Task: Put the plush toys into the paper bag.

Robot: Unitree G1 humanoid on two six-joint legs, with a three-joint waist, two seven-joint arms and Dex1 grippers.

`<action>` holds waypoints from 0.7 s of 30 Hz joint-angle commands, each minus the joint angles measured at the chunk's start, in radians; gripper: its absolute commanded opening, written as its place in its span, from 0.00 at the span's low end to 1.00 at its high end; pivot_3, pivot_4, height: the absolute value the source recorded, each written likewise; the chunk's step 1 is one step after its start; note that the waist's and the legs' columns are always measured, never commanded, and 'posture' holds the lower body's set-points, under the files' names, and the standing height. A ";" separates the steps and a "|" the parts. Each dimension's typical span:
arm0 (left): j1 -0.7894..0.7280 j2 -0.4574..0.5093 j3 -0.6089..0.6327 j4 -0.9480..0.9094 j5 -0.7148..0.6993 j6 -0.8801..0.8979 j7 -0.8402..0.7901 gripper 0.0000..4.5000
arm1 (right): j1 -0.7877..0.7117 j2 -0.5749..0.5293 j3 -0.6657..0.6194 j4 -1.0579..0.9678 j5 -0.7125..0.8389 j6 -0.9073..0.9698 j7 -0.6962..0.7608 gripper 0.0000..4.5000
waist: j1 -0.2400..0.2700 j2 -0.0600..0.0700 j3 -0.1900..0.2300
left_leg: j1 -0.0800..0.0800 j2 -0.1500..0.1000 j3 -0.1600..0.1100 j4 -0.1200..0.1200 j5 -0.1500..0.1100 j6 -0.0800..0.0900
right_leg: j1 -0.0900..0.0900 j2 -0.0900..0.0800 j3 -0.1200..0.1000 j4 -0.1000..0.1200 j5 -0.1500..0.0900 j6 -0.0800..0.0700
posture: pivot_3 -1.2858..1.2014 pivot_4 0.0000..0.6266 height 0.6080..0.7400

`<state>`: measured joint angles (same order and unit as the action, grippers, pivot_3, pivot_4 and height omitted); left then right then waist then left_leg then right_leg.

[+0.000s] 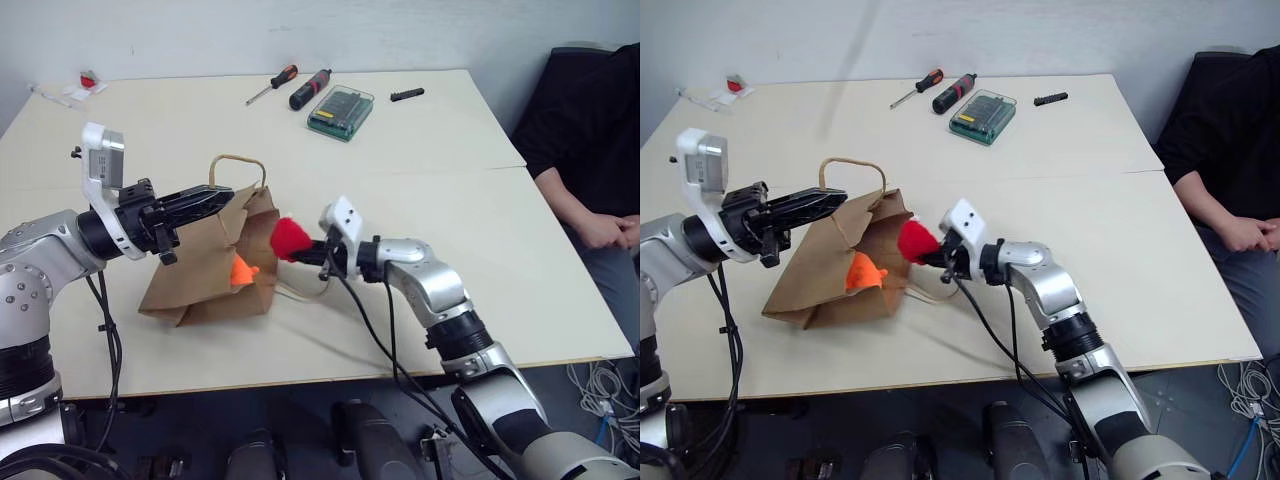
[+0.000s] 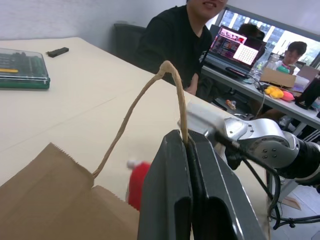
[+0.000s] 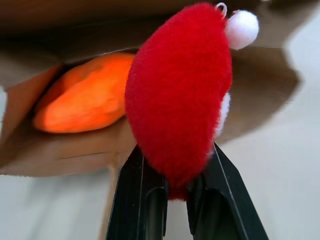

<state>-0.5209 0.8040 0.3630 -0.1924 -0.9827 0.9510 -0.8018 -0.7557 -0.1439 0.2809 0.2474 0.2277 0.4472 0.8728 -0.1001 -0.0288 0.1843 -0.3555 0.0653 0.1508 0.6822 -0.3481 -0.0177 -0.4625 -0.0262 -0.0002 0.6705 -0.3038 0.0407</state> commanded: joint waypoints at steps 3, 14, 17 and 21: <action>-0.026 0.008 -0.065 -0.050 0.021 -0.048 -0.064 0.00 | -0.141 0.095 0.001 0.145 -0.016 -0.070 0.006 0.02 | 0.000 0.000 0.000 | 0.000 0.000 0.000 0.000 0.000 0.000 | 0.000 0.000 0.000 0.000 0.000 0.000 | 0.52 0.24 1.00; -0.068 -0.049 -0.164 -0.091 0.013 -0.062 -0.109 0.00 | -0.300 0.264 -0.036 0.475 -0.004 0.009 0.059 0.02 | -0.005 0.000 0.000 | -0.001 0.000 0.000 0.000 0.000 0.000 | 0.000 -0.001 -0.001 0.003 0.000 -0.001 | 0.52 0.24 1.00; -0.069 -0.060 -0.169 -0.087 0.020 -0.068 -0.102 0.00 | -0.284 0.290 -0.036 0.475 -0.006 0.025 0.062 0.02 | -0.008 0.000 0.000 | -0.001 0.001 -0.001 0.000 0.000 0.000 | 0.000 -0.001 -0.001 0.004 0.000 -0.001 | 0.52 0.24 1.00; -0.050 -0.057 -0.160 -0.085 0.027 -0.076 -0.106 0.00 | -0.277 0.330 -0.084 0.492 -0.010 -0.024 -0.032 0.02 | -0.011 0.000 0.000 | -0.001 0.001 -0.001 0.000 0.000 0.000 | 0.000 -0.001 -0.001 0.004 -0.001 -0.001 | 0.52 0.24 1.00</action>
<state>-0.5706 0.7444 0.1834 -0.2528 -0.9549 0.8990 -0.8988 -1.0319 0.1568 0.2224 0.7417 0.2119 0.4549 0.8841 -0.1106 -0.0289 0.1842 -0.3561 0.0659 0.1495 0.6819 -0.3481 -0.0175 -0.4627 -0.0268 -0.0015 0.6741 -0.3043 0.0398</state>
